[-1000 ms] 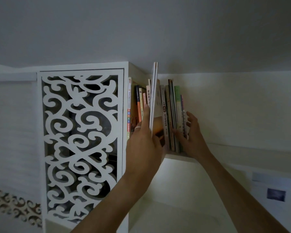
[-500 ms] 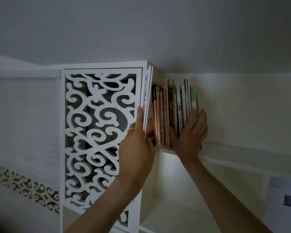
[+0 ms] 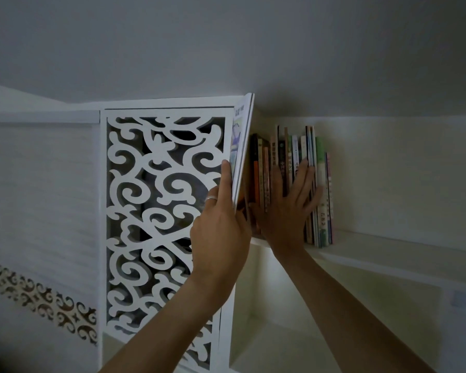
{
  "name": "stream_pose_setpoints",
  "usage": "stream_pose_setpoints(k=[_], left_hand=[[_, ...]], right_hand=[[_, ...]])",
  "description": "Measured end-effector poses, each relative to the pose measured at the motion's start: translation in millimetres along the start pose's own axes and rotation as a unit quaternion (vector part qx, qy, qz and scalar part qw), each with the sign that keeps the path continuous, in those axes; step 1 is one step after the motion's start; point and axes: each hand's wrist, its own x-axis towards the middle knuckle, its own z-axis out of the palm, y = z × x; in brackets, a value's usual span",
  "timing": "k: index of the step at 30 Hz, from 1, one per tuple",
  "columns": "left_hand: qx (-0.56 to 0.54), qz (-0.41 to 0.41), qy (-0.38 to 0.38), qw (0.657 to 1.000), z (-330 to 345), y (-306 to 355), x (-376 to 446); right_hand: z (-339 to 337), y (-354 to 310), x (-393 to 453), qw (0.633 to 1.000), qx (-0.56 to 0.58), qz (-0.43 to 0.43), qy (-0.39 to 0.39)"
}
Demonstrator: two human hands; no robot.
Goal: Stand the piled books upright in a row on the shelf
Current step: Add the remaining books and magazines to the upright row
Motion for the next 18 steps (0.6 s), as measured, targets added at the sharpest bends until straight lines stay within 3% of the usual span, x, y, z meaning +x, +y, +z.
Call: stream_pose_setpoints(k=[10, 18], left_hand=[[-0.041, 0.038, -0.025, 0.998, 6, 1, -8], [0.058, 0.050, 0.041, 0.996, 11, -8, -3]], right_hand=[[10, 12, 4, 0.999, -0.034, -0.028, 0.024], [16, 14, 1, 0.999, -0.015, -0.034, 0.015]])
